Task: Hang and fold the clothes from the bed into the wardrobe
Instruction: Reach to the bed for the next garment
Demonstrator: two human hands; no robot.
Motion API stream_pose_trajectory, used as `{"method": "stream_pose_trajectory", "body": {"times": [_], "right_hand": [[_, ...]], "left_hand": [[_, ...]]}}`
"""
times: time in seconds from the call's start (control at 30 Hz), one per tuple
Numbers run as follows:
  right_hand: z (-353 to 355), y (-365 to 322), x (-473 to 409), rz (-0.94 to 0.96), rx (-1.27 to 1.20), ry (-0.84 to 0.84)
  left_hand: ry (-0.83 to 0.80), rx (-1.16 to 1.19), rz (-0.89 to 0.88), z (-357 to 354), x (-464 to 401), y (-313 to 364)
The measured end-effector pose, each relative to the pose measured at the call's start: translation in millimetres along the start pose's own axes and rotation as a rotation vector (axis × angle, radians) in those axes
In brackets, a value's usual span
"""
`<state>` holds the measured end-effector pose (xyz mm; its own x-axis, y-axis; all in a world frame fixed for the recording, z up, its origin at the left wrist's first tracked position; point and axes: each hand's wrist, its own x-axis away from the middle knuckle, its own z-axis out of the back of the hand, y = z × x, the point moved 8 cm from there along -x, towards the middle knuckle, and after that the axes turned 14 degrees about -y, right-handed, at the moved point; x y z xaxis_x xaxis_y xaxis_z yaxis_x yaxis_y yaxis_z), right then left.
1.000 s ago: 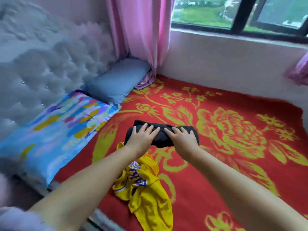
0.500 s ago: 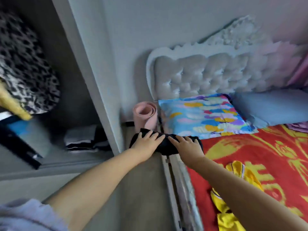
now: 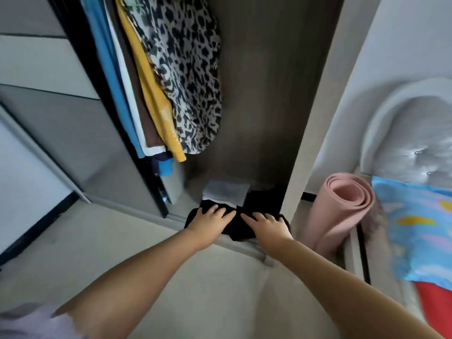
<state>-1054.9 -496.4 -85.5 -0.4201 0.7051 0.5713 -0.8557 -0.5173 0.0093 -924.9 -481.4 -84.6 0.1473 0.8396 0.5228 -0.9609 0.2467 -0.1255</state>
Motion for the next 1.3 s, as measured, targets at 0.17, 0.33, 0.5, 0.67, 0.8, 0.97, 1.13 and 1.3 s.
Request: {"method": "stream_pose_trajectory", "body": {"times": [0.17, 0.33, 0.5, 0.67, 0.8, 0.97, 1.13, 1.3], "right_hand": [[14, -22, -78, 0.043, 0.036, -0.051], [23, 0, -161, 0.054, 0.02, -0.107], [44, 33, -253, 0.049, -0.052, -0.137], [35, 46, -347, 0.016, -0.049, -0.229], [7, 56, -420, 0.006, -0.07, -0.262], [-19, 83, -516, -0.054, -0.071, -0.187], [-41, 116, -603, -0.143, -0.11, -0.06], [-122, 124, -668, -0.227, -0.205, -0.053]], "left_hand": [[-0.045, 0.061, 0.05, -20, -43, -59], [-0.074, 0.087, 0.04, -23, -127, -91], [-0.119, 0.097, 0.024, -17, -225, -130], [-0.193, 0.133, -0.018, -49, -316, -160], [-0.21, 0.126, -0.079, -88, -387, -175], [-0.175, 0.103, -0.116, -116, -490, -191], [-0.119, 0.081, -0.103, -140, -591, -207], [-0.065, 0.084, -0.085, -209, -664, -204]]}}
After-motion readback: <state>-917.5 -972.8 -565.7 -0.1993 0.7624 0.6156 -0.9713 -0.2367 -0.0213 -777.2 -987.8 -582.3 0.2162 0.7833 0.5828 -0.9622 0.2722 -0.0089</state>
